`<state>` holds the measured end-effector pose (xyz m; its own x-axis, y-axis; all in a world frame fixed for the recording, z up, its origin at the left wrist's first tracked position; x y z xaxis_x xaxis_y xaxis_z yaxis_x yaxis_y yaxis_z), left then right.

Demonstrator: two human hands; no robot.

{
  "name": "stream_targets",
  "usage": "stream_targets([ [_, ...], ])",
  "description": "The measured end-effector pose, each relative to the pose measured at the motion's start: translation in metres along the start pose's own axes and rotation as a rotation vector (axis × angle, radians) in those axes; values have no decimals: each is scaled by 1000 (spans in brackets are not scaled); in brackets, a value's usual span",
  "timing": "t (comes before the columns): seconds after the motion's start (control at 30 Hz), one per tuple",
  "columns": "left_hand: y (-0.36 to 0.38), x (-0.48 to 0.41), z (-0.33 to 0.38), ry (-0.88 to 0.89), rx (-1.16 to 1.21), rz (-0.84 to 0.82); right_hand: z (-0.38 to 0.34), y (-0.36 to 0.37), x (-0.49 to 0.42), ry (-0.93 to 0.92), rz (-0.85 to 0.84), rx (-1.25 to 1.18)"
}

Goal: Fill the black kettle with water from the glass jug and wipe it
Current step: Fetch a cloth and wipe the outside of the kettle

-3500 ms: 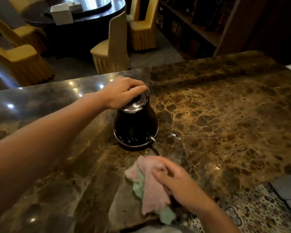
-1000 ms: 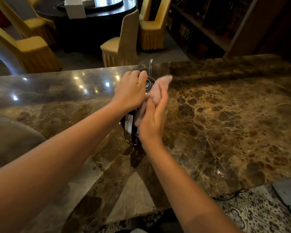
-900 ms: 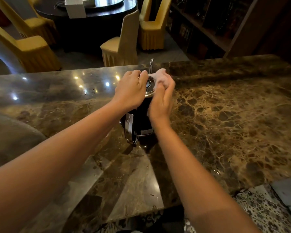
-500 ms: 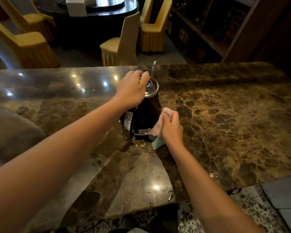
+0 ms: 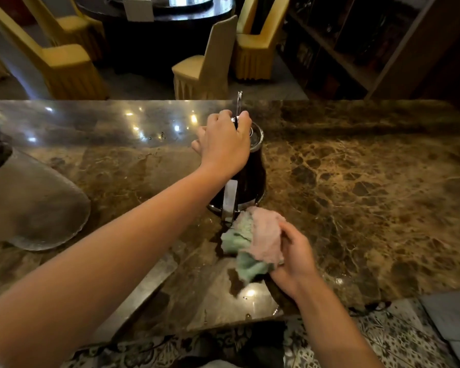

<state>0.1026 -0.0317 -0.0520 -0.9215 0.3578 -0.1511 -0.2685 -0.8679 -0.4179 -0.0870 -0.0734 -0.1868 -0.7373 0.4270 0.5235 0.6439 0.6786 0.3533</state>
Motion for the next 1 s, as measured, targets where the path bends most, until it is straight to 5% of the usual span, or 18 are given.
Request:
stream_targets([
  [0.23,-3,6,5,58,-124,-1,-24,-25,25,35,-112,-279],
  [0.33,-10,34,42,492,-228,65,-39,-28,32,33,-249,-233],
  [0.4,-2,59,65,691,-52,-136,-44,-24,40,93,-386,-103],
  [0.5,38,84,57,466,-57,-617,-57,-32,39,158,-446,76],
  [0.57,59,90,35,268,-169,-764,-72,-38,35,138,-446,179],
  [0.83,84,110,24,-76,10,-800,-126,-100,25,-230,-183,1041],
  [1.0,129,121,21,-112,-208,-651,-165,-157,34,-501,41,1100],
])
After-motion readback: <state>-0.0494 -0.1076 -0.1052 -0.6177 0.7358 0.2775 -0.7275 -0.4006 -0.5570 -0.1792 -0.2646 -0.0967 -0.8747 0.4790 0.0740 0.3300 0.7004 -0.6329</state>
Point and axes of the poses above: each hand's wrist, its own x-axis away from the middle knuckle, its own y-axis out of the palm, z = x × y, the point moved 6 cm from there along -x, towards the middle knuckle, and after that the axes turned 14 degrees about x, right-handed, at the moved point
